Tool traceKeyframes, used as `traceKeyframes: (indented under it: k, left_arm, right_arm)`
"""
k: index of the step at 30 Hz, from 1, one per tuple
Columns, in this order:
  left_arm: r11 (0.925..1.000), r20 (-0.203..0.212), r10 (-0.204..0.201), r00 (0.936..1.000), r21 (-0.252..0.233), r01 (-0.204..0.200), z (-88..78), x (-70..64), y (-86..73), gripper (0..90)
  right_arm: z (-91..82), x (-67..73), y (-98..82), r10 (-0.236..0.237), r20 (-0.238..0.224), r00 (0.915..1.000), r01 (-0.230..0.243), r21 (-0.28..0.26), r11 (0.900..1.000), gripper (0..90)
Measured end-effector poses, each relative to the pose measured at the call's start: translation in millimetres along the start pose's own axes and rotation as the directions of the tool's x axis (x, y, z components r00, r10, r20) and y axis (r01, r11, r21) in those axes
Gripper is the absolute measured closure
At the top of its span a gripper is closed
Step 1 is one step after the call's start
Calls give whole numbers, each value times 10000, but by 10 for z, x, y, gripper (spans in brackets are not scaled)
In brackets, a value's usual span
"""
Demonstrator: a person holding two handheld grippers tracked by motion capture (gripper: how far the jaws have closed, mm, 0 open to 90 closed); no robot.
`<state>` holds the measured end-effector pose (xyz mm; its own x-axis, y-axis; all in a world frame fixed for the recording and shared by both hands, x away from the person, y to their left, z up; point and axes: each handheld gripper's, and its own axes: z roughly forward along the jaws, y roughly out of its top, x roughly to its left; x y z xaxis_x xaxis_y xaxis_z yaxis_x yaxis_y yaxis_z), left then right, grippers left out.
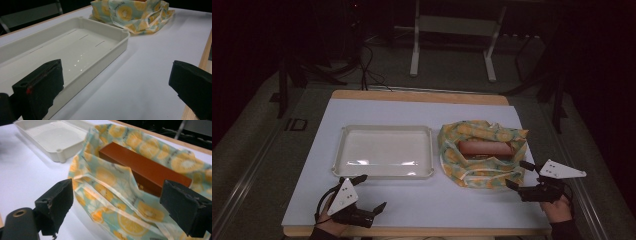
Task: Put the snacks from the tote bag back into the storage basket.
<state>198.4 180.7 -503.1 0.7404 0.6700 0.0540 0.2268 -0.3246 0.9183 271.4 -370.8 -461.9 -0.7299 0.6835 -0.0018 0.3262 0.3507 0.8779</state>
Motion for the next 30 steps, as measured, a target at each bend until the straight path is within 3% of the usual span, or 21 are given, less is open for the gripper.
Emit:
traceKeyframes:
  k: [5,7,12,16,21,30]
  left_arm:
    - [10000,132,-44,9999,-1,44,10,-2,2,0]
    - [9999,253,-67,9997,-90,69,7,-6,4,0]
    - [9999,383,79,9992,-85,-76,10,-24,7,0]
    - [10000,431,77,9990,-54,-74,14,-28,6,0]
    - [10000,475,93,9988,30,-95,21,-33,5,0]
    - [10000,454,31,9990,55,-33,21,-25,5,0]
  right_arm:
    - [-7,3,127,-381,-64,9993,381,32,9993,109]
    - [-8,-17,172,-342,-372,9987,341,-43,9994,109]
    - [-10,-35,281,-717,-362,9968,709,-222,9972,109]
    - [9,-52,371,-1171,-270,9928,1167,-140,9931,109]
    - [44,-112,481,-1356,-619,9888,1356,-32,9908,110]
    - [85,-247,715,-2005,-638,9776,2006,-62,9797,137]
